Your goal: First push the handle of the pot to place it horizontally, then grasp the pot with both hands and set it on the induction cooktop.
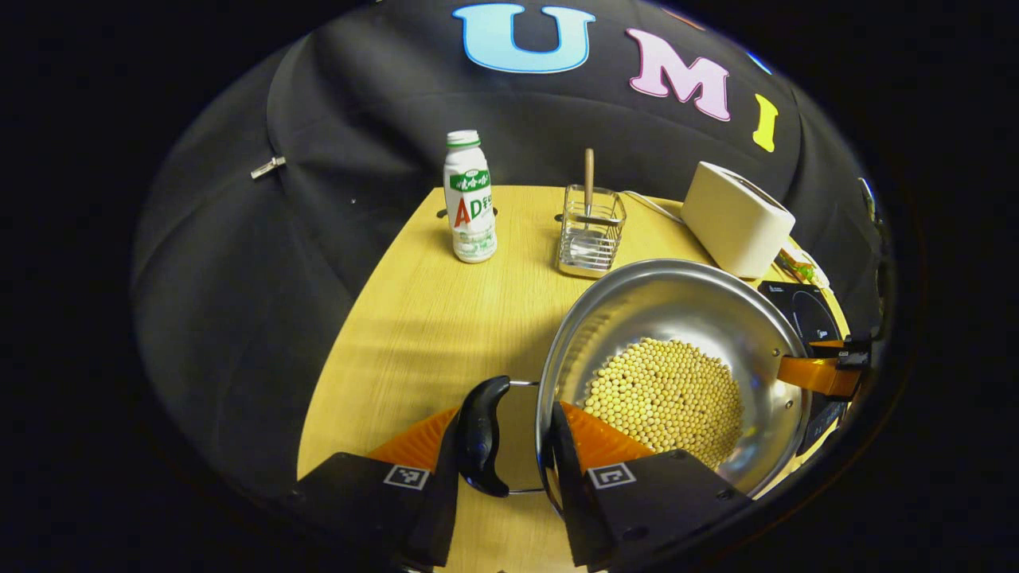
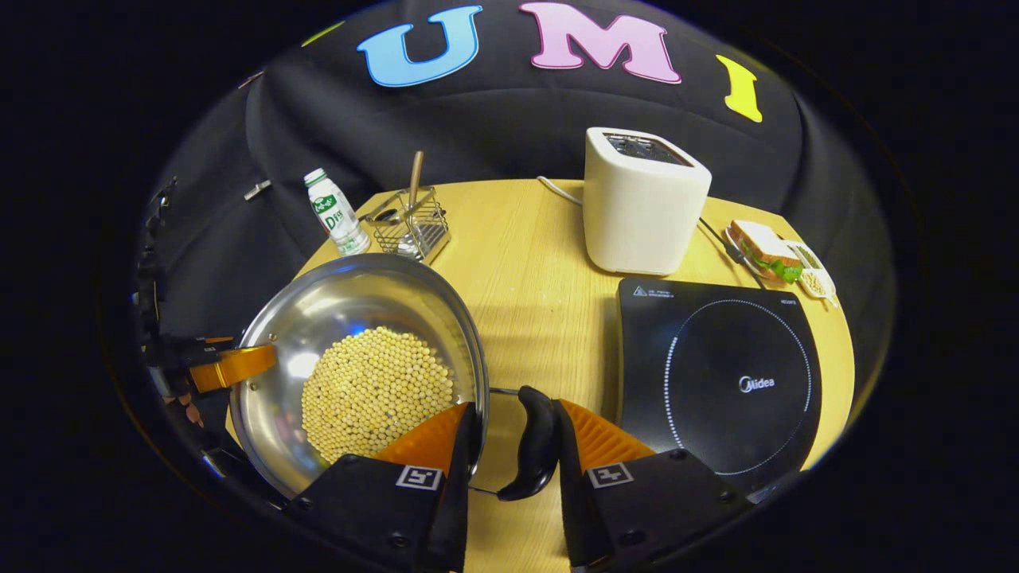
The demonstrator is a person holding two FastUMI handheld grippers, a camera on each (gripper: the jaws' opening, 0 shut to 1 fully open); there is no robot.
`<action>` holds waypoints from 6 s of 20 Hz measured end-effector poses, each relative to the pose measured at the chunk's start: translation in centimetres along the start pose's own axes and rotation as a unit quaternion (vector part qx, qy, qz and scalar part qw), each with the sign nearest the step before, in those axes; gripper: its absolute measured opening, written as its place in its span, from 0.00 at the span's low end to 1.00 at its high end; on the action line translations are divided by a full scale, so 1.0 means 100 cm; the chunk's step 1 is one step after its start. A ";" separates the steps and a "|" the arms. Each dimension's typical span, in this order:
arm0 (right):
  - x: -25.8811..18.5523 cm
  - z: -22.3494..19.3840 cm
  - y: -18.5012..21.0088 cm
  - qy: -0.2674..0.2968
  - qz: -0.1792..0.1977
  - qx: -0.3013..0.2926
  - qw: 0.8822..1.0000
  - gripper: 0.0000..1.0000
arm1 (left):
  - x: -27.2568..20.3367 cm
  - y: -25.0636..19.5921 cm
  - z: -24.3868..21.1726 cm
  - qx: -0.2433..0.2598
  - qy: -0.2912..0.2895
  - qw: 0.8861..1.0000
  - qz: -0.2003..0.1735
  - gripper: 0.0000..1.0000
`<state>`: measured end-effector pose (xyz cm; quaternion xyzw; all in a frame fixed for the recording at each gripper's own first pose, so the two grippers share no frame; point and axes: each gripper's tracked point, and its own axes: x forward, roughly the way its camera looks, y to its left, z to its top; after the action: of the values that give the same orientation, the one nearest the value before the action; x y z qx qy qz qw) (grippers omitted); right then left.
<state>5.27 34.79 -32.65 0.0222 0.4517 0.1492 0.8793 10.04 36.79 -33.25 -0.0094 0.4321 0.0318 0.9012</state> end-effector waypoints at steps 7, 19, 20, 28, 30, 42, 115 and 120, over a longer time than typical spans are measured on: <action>-0.072 0.017 -0.053 -0.010 -0.010 -0.011 1.000 0.51 | -0.056 -0.064 0.012 -0.005 0.007 1.000 -0.021 0.58; -0.121 0.026 -0.213 -0.018 -0.053 0.013 0.998 0.51 | -0.058 -0.233 0.036 0.022 0.005 0.997 -0.074 0.58; -0.121 0.026 -0.224 -0.017 -0.055 0.015 0.998 0.51 | -0.054 -0.244 0.037 0.024 0.007 0.997 -0.076 0.57; -0.116 0.025 -0.289 -0.012 -0.069 0.023 0.997 0.51 | -0.029 -0.309 0.041 0.026 0.018 0.995 -0.091 0.57; -0.111 0.024 -0.300 -0.010 -0.070 0.025 0.997 0.51 | -0.023 -0.319 0.040 0.027 0.020 0.995 -0.092 0.57; -0.081 0.020 -0.341 0.006 -0.074 0.031 0.997 0.51 | 0.012 -0.355 0.037 0.024 0.035 0.995 -0.094 0.57; -0.383 0.143 -0.249 -0.454 -0.111 -0.007 0.884 0.98 | -0.319 -0.344 0.131 0.025 -0.380 0.920 -0.089 0.97; -0.385 0.139 -0.247 -0.454 -0.117 -0.004 0.883 0.99 | -0.330 -0.337 0.125 0.032 -0.386 0.918 -0.084 0.95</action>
<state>1.30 1.68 1.60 0.0309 0.0015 0.0213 0.9993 1.32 2.10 -0.04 -0.0040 0.0495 -0.0561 0.9972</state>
